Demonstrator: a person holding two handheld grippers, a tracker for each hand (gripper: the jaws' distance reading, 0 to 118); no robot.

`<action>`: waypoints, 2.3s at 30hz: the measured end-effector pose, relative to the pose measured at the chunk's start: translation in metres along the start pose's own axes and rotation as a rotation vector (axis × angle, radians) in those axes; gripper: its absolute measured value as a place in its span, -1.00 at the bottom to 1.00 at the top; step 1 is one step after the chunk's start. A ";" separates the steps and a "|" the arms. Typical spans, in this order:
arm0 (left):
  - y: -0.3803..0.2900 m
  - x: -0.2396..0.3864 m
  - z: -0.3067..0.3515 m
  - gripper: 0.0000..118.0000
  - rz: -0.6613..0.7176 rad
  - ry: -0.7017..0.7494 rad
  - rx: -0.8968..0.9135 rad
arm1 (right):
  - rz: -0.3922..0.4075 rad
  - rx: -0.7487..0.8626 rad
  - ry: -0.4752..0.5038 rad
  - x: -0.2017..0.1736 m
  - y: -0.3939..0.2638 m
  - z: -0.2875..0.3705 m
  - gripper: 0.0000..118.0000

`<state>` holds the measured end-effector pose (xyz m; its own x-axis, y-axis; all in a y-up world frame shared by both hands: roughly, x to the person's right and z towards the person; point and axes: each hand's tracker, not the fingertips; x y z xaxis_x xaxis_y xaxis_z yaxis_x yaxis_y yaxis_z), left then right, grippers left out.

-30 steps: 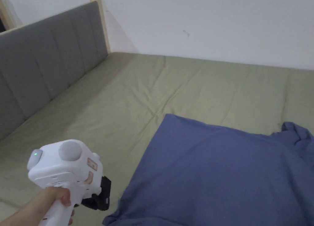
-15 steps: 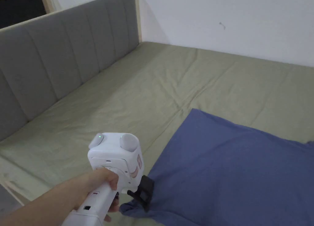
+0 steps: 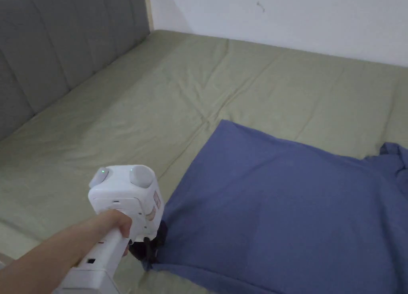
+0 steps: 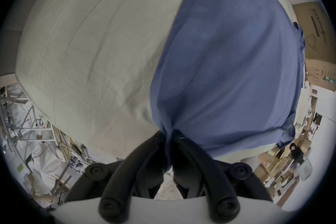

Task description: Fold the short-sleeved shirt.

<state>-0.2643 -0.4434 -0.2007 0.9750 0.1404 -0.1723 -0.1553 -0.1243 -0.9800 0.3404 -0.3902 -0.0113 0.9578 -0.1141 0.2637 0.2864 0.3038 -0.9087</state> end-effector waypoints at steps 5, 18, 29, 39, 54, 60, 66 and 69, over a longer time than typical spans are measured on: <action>0.002 0.008 -0.001 -0.90 -0.019 0.058 0.018 | -0.032 0.054 0.021 -0.010 -0.013 -0.001 -1.00; -0.010 0.018 0.005 -0.90 0.018 0.032 0.005 | 0.029 0.020 0.124 -0.015 -0.029 -0.032 0.96; -0.010 0.006 0.005 -0.89 0.036 -0.004 0.006 | 0.056 -0.035 0.097 -0.024 -0.023 -0.064 -0.87; -0.008 0.019 0.073 -0.90 -0.025 -0.081 0.105 | 0.081 0.057 0.134 -0.033 0.017 0.001 -0.87; 0.162 0.103 0.042 -0.89 -0.017 0.035 0.058 | 0.098 -0.016 0.020 -0.052 0.186 -0.087 -0.87; 0.196 0.114 0.002 -0.89 -0.015 0.068 0.020 | 0.057 -0.075 0.010 -0.045 0.209 -0.137 -0.87; 0.180 0.107 0.011 -0.15 -0.009 0.066 0.082 | 0.082 -0.021 0.007 -0.048 0.201 -0.117 -0.08; 0.155 0.089 0.049 0.89 -0.024 -0.021 0.137 | 0.080 0.099 -0.004 -0.038 0.188 -0.073 0.98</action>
<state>-0.2090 -0.4016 -0.3730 0.9753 0.1627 -0.1496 -0.1539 0.0142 -0.9880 0.3559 -0.3975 -0.2156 0.9778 -0.0817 0.1932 0.2097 0.4037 -0.8905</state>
